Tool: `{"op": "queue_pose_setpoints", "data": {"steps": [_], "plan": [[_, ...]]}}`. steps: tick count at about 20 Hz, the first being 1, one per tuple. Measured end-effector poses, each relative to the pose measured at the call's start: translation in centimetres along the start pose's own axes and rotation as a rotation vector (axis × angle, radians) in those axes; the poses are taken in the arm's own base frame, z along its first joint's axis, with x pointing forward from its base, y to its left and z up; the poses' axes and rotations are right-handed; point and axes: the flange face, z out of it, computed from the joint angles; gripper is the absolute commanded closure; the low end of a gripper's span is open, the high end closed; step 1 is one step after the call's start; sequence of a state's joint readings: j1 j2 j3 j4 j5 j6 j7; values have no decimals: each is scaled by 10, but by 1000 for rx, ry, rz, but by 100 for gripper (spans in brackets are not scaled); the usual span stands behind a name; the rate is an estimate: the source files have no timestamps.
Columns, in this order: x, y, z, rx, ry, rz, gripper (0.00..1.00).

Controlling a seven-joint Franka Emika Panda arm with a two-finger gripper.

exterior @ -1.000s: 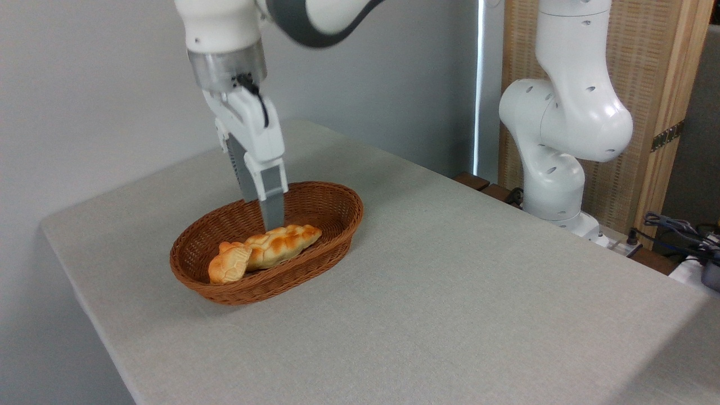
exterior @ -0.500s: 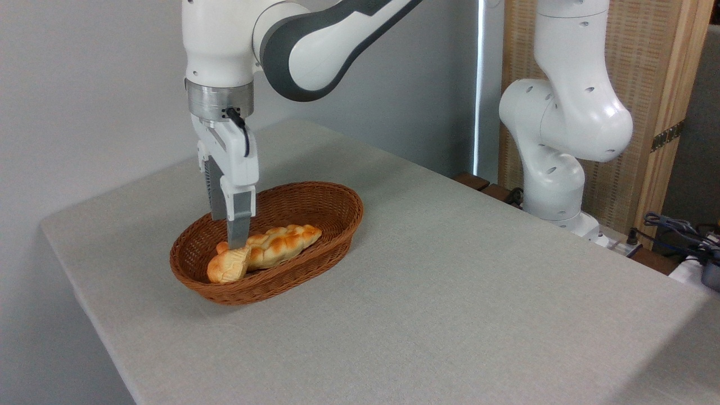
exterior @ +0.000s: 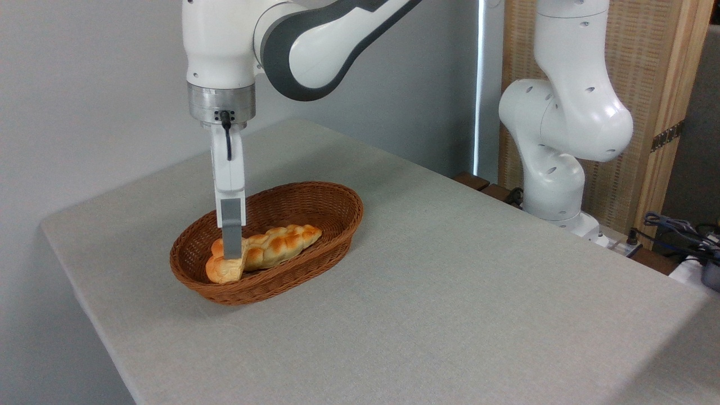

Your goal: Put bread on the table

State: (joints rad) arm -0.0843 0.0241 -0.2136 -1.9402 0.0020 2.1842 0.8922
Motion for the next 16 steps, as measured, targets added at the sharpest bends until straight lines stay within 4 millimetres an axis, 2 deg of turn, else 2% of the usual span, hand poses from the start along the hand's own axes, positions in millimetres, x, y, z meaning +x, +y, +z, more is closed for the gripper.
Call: {"op": "queue_pose_setpoints", "data": {"steps": [7,14,15,16], "plan": [[-4,-4,21,25,-90,108,0],[-4,-3,28,20,-100,119,1],[-3,-3,28,19,-100,119,6],[-3,-3,29,17,-101,120,22]]}}
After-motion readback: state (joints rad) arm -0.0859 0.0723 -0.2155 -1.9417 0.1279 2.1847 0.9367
